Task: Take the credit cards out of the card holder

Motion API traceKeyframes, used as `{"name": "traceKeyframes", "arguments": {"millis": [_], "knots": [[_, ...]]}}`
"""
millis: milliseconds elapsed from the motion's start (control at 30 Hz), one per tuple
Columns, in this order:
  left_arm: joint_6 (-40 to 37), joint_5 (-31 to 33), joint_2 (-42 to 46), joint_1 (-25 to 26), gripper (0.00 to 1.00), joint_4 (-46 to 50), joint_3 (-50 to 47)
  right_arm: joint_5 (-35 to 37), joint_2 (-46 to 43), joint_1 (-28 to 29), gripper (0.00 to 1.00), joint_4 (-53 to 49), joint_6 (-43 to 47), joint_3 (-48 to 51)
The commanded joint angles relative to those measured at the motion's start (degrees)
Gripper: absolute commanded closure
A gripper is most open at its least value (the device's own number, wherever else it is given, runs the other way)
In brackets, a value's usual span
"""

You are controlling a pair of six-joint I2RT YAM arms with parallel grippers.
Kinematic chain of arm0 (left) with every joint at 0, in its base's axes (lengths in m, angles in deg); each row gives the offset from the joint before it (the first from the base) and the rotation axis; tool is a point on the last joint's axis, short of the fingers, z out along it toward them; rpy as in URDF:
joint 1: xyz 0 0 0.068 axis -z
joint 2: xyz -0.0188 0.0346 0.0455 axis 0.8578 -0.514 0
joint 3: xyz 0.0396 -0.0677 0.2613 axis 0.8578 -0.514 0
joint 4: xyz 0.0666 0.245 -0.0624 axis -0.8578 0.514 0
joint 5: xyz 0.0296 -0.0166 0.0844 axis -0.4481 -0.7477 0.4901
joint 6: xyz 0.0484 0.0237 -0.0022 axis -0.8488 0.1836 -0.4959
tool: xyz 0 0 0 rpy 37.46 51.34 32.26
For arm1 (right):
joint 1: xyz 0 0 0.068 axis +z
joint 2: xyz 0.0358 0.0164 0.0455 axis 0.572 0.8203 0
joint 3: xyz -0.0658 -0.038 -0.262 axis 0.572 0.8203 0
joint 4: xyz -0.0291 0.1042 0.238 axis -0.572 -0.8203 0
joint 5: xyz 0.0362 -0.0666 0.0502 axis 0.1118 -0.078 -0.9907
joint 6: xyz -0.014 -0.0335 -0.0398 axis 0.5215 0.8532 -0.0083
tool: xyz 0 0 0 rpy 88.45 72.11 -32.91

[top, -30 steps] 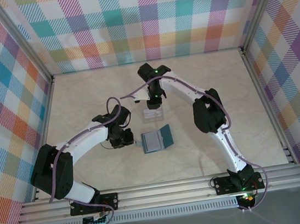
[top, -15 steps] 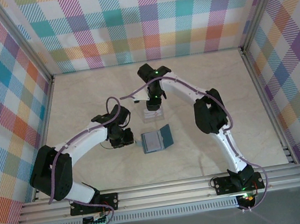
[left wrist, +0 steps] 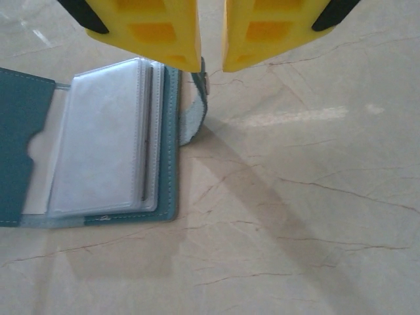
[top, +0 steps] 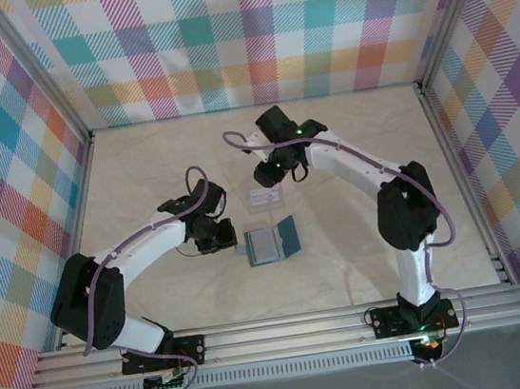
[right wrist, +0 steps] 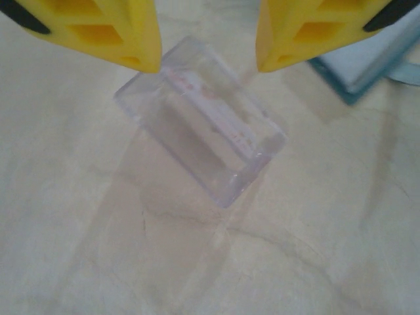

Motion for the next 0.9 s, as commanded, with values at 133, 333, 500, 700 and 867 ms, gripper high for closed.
{"name": "traceKeyframes", "arguments": {"millis": [133, 333, 500, 700, 867], "knots": [[0.7, -2.8, -1.6, 3.1, 0.84, -2.1, 3.9, -9.5, -8.7, 0.6, 0.65, 7.2, -34.3, 16.7], [1.4, -1.8, -6.7, 5.3, 0.87, -3.1, 6.0, -16.1, -12.7, 0.8, 0.67, 11.3, -45.3, 26.6], [1.5, 0.1, -10.1, 5.3, 0.89, -3.2, 6.2, -18.9, -13.0, 2.2, 0.68, 14.0, -49.3, 30.2], [1.0, 0.9, -11.9, 5.0, 0.9, -3.8, 5.0, -19.7, -12.2, 4.0, 0.69, 15.2, -51.2, 30.2], [0.9, -0.2, -12.3, 4.2, 0.9, -5.5, 2.7, -21.0, -10.3, 5.1, 0.73, 15.7, -52.9, 29.0]]}}
